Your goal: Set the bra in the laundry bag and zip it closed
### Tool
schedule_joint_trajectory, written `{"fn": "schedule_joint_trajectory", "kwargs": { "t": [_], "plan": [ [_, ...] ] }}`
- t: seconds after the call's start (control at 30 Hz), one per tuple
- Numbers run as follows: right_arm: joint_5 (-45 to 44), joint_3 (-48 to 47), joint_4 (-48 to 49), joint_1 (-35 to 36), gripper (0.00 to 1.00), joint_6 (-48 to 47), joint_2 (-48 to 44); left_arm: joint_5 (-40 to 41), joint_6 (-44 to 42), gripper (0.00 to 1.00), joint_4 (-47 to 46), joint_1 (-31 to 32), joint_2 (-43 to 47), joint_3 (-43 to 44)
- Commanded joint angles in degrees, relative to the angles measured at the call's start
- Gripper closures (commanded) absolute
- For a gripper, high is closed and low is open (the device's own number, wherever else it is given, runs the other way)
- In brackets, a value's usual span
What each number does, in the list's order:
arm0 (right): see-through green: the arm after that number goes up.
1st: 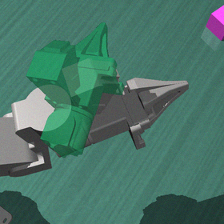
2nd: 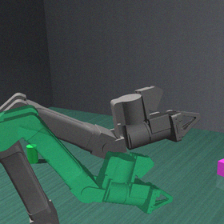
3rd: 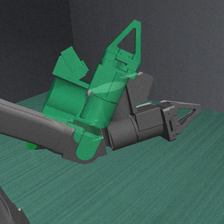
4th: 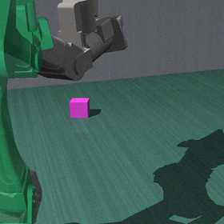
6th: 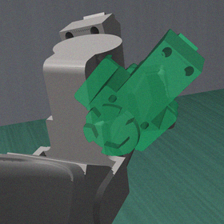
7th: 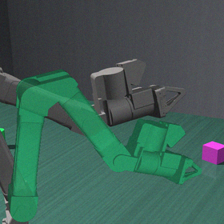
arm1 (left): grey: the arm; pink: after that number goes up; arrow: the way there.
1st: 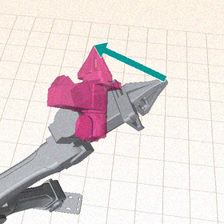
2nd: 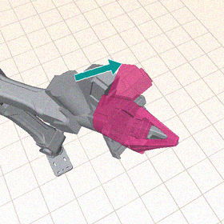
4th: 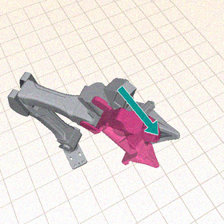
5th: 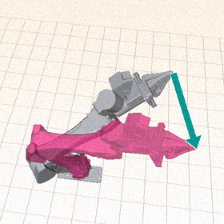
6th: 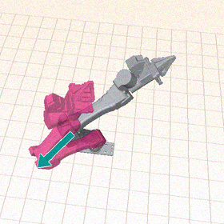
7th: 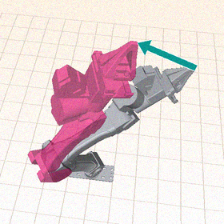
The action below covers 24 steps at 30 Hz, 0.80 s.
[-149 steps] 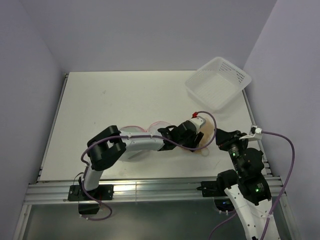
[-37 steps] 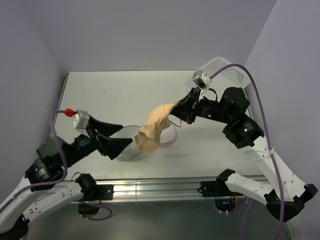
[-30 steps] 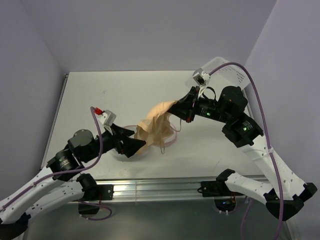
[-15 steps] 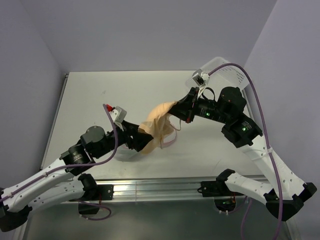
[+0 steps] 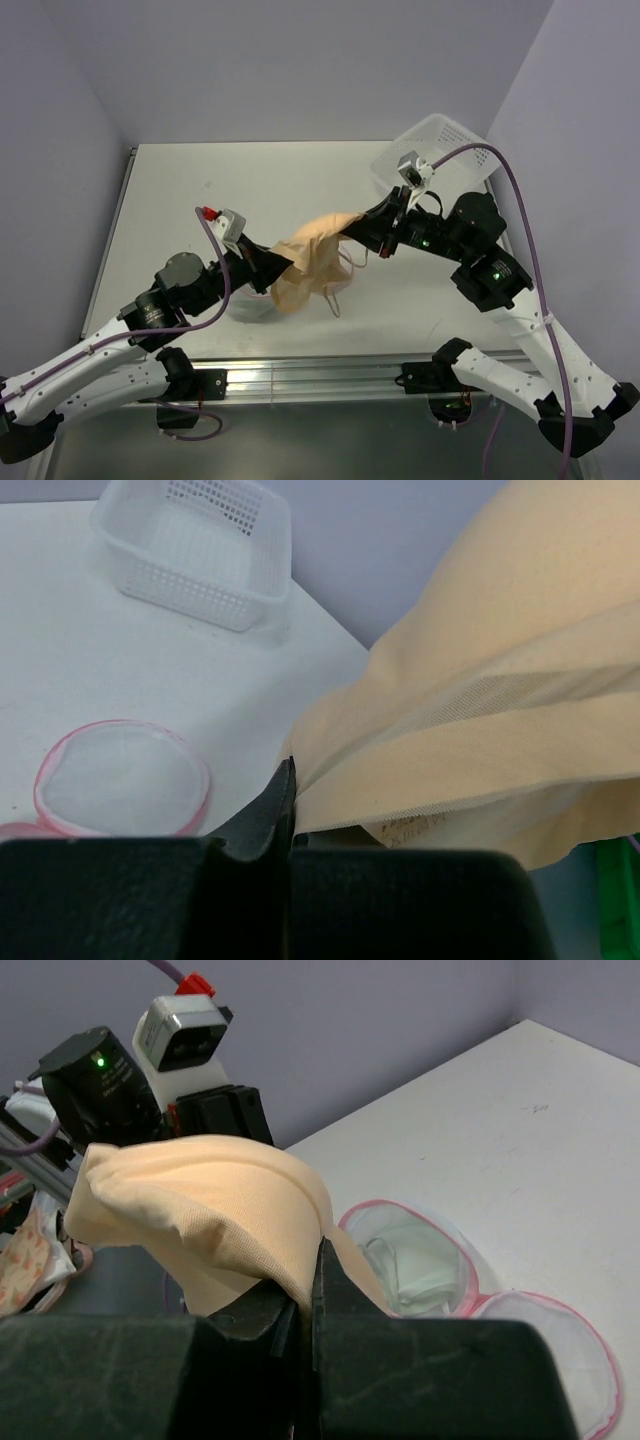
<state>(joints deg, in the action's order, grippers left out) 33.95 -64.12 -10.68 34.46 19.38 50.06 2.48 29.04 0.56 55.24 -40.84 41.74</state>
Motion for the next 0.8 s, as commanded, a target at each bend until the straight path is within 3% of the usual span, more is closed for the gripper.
{"fn": "schedule_joint_trajectory", "kwargs": {
  "t": [0.0, 0.13, 0.37, 0.43, 0.47, 0.7, 0.77],
  "plan": [
    [1.02, 3.2, 6.01, -0.36, 1.0, -3.28, -3.12, -0.19, 1.63, 1.0, -2.67, 0.3, 0.76, 2.56],
    [4.7, 8.82, 8.91, -0.27, 0.86, -5.22, -7.95, 0.16, 3.83, 1.0, -1.09, 0.3, 0.41, 4.31],
    [5.68, 22.09, 15.95, -0.18, 0.24, -2.95, -16.66, 2.6, 6.64, 1.0, 6.73, 0.22, -3.63, 10.03],
    [5.34, 22.89, 15.25, -0.18, 0.2, -2.77, -17.98, 3.58, 7.08, 1.0, 7.79, 0.22, -3.9, 10.99],
    [4.46, 23.24, 14.81, -0.18, 0.13, -2.85, -18.33, 4.02, 7.17, 1.0, 8.49, 0.22, -4.24, 11.43],
    [2.61, 20.7, 12.53, -0.18, 0.12, -3.64, -18.78, 9.03, 7.44, 1.0, 14.11, 0.22, -5.56, 13.63],
    [3.05, 18.51, 11.39, -0.18, 0.06, -4.08, -16.5, 9.38, 7.09, 1.0, 14.82, 0.22, -6.09, 14.16]
  ]
}}
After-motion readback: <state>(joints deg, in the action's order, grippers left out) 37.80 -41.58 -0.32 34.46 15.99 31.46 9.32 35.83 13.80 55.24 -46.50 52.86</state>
